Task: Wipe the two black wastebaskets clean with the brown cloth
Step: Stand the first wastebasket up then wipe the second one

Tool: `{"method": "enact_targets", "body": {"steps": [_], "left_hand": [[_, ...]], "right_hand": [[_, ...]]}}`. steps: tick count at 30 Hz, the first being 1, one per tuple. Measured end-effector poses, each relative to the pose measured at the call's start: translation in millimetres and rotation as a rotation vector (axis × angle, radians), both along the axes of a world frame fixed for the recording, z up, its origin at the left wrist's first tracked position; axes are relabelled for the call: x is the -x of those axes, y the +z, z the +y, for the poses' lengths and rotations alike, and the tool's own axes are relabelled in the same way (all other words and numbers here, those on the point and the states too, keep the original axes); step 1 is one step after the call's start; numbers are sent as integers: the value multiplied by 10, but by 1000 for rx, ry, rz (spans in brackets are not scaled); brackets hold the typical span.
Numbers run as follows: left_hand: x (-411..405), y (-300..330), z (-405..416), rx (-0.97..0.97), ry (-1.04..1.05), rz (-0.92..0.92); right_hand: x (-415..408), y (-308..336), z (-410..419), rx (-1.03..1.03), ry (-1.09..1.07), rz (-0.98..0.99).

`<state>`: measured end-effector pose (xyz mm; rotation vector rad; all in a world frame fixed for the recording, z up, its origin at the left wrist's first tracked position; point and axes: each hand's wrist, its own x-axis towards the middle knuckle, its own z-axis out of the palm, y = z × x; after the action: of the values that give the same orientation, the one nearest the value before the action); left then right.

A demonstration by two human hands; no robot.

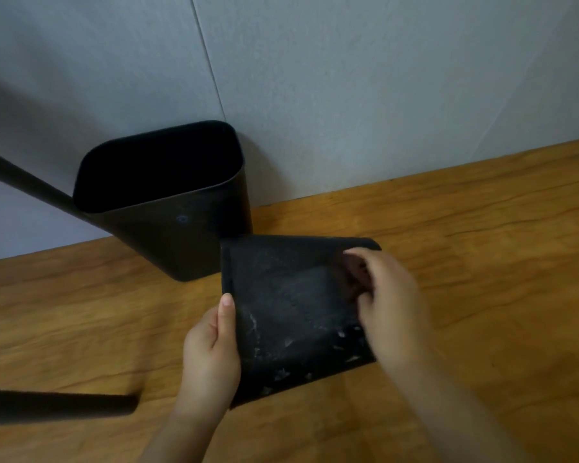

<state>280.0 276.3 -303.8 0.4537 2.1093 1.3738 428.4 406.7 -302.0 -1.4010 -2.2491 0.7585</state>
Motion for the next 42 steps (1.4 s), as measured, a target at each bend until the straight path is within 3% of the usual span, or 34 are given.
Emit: {"method": "enact_targets", "body": {"steps": [2,4,8,10,14,16,22,29,31,36,42], "left_hand": [[-19,6,18,-8,-20,24],[-26,4,48,-20,-35,51],[-6,-12,27,-11,-20,39],[-5,-19,-10,-4,-11,53],[-27,6,-18,-4,-22,78],[-38,24,0,-12,-31,95],[-47,-18,-41,-9,-11,131],[-64,36,-22,-20,-29,106],[-68,45,-4,-15,-34,95],[-29,9,-59,19,-17,104],[-40,84,-53,-6,-15,80]], "right_hand": [[-159,-31,156,52,-164,-13],[-122,22,89,40,-168,-27],[159,162,-263,-55,156,1],[193,113,-191,-60,203,17],[-9,-2,176,20,-122,6],[12,42,132,1,-156,-25],[400,227,-307,-99,255,46],[33,66,121,31,-226,-11],[93,113,-64,7,-200,8],[254,150,-402,-51,115,7],[-153,-52,75,78,-253,77]]}}
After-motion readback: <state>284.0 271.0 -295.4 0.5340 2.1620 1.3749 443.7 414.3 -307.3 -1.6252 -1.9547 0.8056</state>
